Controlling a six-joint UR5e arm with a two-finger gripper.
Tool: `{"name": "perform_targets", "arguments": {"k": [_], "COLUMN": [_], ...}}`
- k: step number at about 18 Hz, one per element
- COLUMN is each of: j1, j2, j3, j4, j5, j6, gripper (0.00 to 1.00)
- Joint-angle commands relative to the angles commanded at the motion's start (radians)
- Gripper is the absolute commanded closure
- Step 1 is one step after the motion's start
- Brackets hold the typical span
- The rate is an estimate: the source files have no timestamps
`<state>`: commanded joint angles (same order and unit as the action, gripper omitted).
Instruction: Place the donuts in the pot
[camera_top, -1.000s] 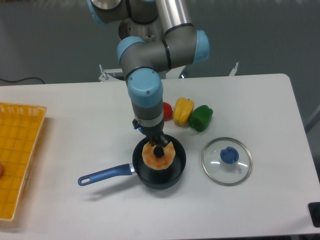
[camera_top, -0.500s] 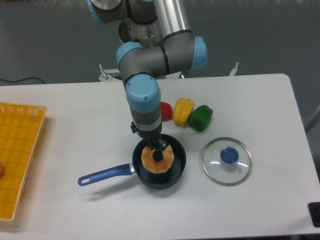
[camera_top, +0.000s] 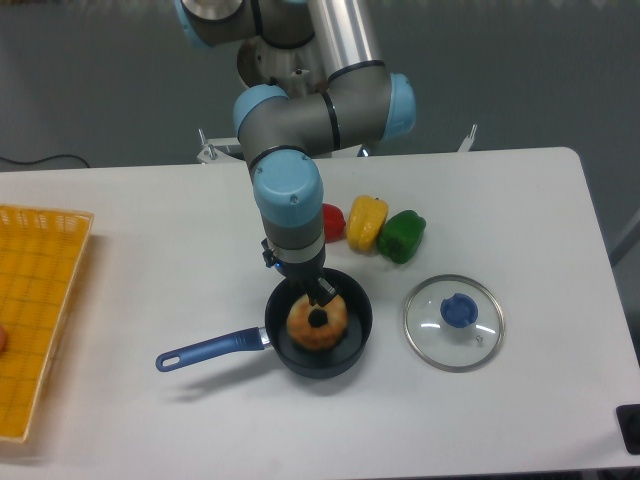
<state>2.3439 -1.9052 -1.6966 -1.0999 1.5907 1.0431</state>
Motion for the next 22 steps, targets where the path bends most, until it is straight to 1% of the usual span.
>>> {"name": "perform_targets", "arguments": {"k": [2, 3, 4, 5, 8, 11, 12, 14, 15, 16, 17, 18, 22], "j1": [0.002, 0.003, 0.005, 0.011, 0.029, 0.051, 0.054, 0.054, 0.055, 0.058, 0.058, 0.064, 0.133], "j2": [0.000, 0.002, 0.002, 0.003, 0.006, 0.011, 0.012, 0.020, 0.017, 0.008, -0.011, -0.023, -0.022], "j3": [0.000, 0.000, 0.003, 0.006, 0.011, 0.014, 0.014, 0.014, 0.021, 0.046, 0.067, 0.083, 0.087], "j4": [0.000, 0.000, 0.000, 0.000, 0.000, 0.000, 0.000, 0.002, 0.006, 0.020, 0.047, 0.058, 0.058], "j5": [0.000, 0.000, 0.000, 0.000, 0.002, 0.005, 0.029, 0.138, 0.167, 0.167, 0.169, 0.164, 0.134], "j6": [0.000, 0.000, 0.000, 0.000, 0.002, 0.002, 0.002, 0.002, 0.002, 0.000, -0.005, -0.005, 0.006], "gripper": [0.44, 0.41, 0.35, 0.24, 0.01, 0.00, 0.00, 0.00, 0.00, 0.00, 0.00, 0.00, 0.00]}}
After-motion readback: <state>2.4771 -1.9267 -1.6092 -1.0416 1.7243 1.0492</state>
